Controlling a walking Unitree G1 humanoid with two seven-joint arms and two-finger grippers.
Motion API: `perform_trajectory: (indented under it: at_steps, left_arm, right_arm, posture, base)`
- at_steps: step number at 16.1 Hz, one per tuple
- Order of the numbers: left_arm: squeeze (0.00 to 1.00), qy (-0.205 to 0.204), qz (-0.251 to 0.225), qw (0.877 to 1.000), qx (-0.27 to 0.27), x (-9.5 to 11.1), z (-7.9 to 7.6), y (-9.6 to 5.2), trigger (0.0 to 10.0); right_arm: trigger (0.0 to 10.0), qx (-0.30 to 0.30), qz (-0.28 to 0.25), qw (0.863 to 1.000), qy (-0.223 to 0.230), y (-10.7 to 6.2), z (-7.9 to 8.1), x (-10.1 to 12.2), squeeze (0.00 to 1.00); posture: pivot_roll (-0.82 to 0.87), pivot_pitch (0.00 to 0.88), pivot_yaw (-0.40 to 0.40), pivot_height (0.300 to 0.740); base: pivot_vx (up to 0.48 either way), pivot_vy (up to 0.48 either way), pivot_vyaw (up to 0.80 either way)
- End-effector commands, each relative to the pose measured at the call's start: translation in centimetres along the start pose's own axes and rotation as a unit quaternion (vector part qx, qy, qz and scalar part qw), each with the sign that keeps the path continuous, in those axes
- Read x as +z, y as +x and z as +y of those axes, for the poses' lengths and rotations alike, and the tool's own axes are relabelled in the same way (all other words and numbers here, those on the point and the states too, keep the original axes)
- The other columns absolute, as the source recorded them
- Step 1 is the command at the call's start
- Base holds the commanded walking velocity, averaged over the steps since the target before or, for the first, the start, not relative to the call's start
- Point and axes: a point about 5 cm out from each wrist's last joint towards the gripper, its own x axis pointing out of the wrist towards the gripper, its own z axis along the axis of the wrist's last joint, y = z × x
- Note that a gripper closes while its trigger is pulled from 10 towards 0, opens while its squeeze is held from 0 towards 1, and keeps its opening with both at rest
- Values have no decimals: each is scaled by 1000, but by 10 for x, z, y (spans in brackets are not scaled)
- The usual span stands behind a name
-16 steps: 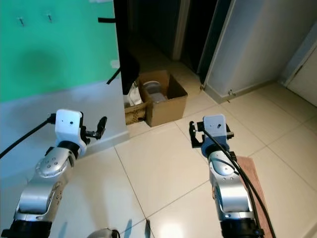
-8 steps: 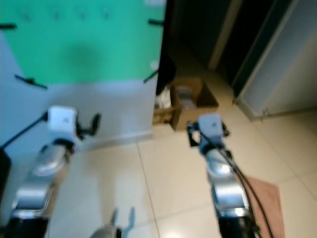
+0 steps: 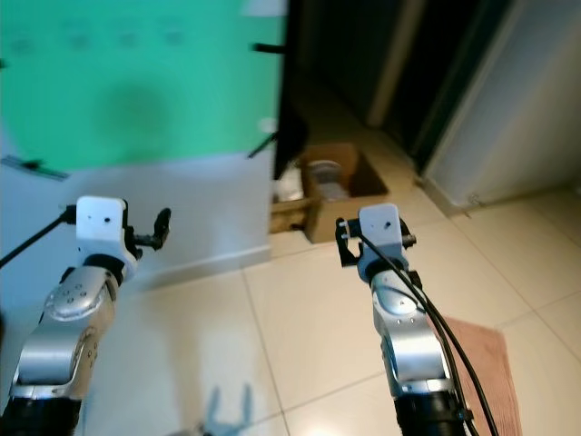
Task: Hang keys on a hook
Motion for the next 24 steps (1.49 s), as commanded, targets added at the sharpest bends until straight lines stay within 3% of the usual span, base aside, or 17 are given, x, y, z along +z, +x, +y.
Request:
perform_trajectory:
  at_steps: [1, 8, 12, 24]
  left_arm:
    - [0, -1, 1, 1000, -16, 0, -8, 1, 10000]
    - [0, 6, 26, 1000, 0, -16, 4, -13, 10000]
    - [0, 20, 28, 999, 2, -17, 8, -18, 10000]
    - [0, 32, 18, 999, -34, -7, 0, 0, 10000]
  right_arm:
    - [10000, -6, 2, 1000, 0, 1, -6, 0, 1000]
    - [10000, 2, 10, 1000, -4, 2, -1, -6, 1000]
    - [10000, 2, 17, 1000, -1, 7, 1, -8, 1000]
    - [10000, -47, 22, 998, 23, 4, -6, -12, 1000]
  posture:
    - [-41, 0, -50, 740]
    - [3, 0, -73, 740]
    - [32, 0, -87, 740]
    - [-43, 0, 5, 740]
  base:
    - [304, 0, 0]
    - [311, 0, 0]
    - [315, 0, 630]
    - [351, 0, 0]
